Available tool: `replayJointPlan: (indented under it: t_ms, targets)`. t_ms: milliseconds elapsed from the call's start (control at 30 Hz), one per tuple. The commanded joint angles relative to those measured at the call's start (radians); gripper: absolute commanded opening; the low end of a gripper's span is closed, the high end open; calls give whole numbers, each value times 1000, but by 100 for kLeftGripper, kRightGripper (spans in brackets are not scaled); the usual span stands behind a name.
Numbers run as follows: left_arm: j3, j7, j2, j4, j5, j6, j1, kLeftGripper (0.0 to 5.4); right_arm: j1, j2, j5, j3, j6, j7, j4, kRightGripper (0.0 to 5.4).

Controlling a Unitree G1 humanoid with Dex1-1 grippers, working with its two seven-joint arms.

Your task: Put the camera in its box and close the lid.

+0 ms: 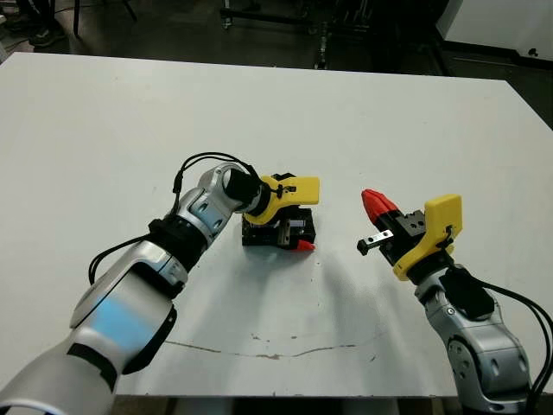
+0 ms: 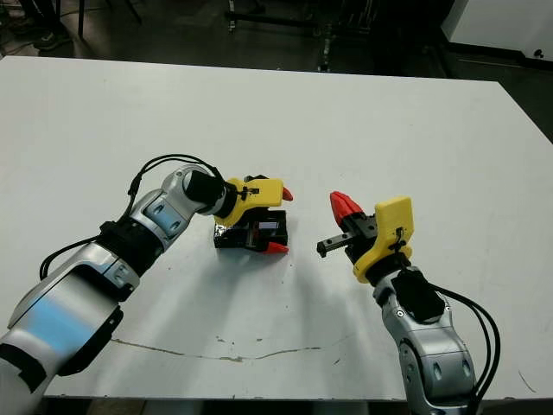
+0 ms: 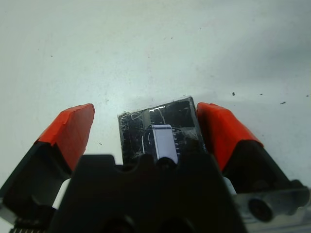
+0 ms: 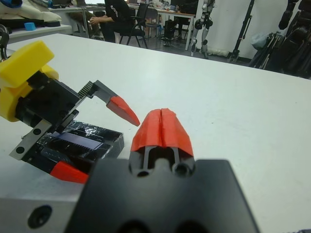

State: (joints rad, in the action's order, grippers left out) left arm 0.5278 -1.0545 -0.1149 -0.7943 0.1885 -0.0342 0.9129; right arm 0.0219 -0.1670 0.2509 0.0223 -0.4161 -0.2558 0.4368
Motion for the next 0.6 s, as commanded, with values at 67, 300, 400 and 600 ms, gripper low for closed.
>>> replayJointPlan:
  t_ms: [67,300,400,600]
  targets:
    - [35,-28,-17,-32,38,36,-96,539,-10,-8,-4,-7,-22,14,5,0]
    - [-39,-105,-38,21,-64,39,-97,539,-4,-13,17,-15,-35,5,4,0]
    - [-79,-167,-40,65,-129,132,-104,539,0,-16,18,-18,-47,7,9,0]
    - [-93,-195,-45,227,-196,350,-162,539,11,-14,10,-26,-11,7,7,0]
